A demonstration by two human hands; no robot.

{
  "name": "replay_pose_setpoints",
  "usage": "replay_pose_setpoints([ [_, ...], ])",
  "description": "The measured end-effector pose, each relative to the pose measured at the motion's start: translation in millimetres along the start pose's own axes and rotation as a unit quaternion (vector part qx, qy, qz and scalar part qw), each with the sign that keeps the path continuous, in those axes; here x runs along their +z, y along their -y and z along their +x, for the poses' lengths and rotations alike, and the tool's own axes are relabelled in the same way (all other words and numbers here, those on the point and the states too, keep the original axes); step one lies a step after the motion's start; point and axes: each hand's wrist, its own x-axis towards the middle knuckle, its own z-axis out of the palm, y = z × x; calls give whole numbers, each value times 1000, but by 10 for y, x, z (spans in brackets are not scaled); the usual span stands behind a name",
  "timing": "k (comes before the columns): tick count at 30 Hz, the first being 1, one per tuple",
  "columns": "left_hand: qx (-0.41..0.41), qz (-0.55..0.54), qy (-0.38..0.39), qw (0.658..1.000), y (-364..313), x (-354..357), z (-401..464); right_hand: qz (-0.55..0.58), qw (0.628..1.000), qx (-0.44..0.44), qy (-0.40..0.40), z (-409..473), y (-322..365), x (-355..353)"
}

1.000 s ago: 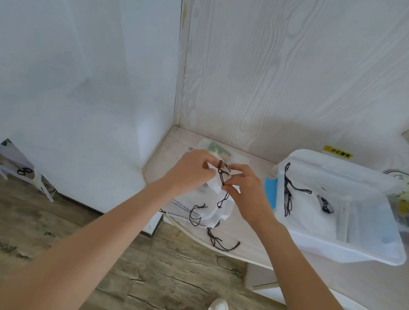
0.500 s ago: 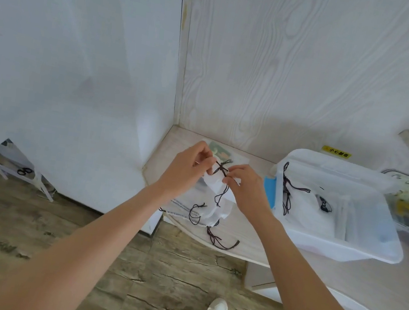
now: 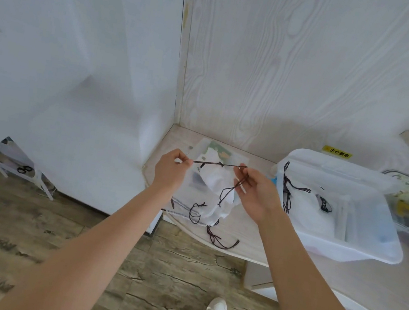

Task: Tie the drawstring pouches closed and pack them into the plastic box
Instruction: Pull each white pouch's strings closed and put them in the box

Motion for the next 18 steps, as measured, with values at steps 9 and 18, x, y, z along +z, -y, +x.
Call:
replay_pose_setpoints([
  [9,-92,-19,51,994,52,10,-10,62,996,-41,45,-29,-77,160],
  [18,-17,-15,95,995,-118,-31,-5,-249,960,-130,15,17,-123,290],
])
